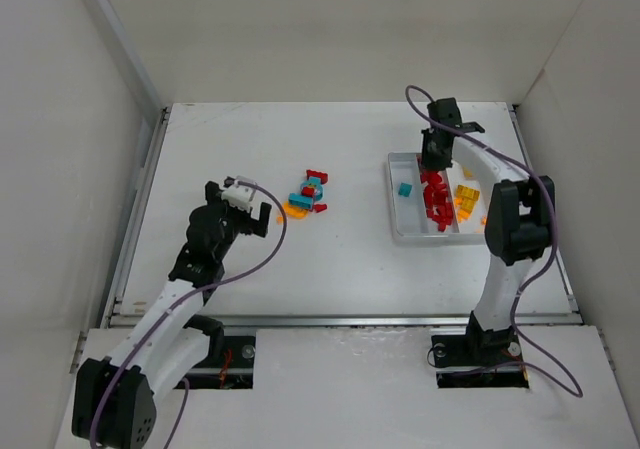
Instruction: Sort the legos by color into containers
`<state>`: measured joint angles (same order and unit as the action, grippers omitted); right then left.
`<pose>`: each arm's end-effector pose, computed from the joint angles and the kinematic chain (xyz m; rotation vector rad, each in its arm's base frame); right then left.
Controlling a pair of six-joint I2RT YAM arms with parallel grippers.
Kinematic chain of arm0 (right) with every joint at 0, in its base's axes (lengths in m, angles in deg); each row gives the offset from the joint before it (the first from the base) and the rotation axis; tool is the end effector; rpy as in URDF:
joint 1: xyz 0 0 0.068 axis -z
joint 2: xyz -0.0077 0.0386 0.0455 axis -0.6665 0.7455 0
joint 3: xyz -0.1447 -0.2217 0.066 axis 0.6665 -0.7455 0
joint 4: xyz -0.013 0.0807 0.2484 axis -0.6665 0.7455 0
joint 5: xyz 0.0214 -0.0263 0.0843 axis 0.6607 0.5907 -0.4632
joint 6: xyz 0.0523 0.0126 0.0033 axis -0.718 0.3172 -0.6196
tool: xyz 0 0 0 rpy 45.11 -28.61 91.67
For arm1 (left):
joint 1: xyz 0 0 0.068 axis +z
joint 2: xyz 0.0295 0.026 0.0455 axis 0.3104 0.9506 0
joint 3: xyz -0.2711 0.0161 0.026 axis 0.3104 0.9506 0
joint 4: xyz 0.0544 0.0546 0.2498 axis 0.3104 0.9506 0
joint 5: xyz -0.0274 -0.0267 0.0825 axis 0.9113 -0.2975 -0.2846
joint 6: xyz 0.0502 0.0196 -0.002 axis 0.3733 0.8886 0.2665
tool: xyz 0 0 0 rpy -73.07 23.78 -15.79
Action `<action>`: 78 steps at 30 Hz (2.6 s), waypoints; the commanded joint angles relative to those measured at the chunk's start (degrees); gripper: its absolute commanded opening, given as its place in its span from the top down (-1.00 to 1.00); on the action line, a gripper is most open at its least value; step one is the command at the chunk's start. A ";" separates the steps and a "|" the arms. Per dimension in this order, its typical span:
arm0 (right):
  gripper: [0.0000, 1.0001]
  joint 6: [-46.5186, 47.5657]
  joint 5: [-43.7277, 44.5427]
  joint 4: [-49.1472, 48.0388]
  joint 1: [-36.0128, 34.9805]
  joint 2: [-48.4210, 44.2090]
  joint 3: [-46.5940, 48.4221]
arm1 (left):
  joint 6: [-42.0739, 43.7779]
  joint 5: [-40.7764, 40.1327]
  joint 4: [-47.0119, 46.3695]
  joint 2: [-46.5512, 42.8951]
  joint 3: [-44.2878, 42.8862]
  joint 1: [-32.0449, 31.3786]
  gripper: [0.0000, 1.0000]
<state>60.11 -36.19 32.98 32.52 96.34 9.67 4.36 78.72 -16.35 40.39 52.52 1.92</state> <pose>0.4188 0.0625 0.2389 0.1592 2.5452 -0.0577 0.1853 -0.0569 0.2502 0.4576 1.5604 -0.1259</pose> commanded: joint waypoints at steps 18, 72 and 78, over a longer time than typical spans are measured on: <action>-0.35 0.91 -2.42 7.63 1.90 3.95 13.47 | 17.52 9.46 -9.78 25.66 -13.51 -0.36 -1.00; 0.14 27.01 -23.96 -6.78 -31.33 16.89 19.03 | 6.80 -1.96 6.91 1.15 -5.35 0.87 -1.00; 0.95 24.82 -25.27 -8.72 -31.33 12.84 14.09 | 9.16 1.63 6.91 2.47 -5.97 0.87 -1.00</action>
<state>85.95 -60.15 25.16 1.61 112.39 25.18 11.84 77.46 -6.38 43.23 47.27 2.55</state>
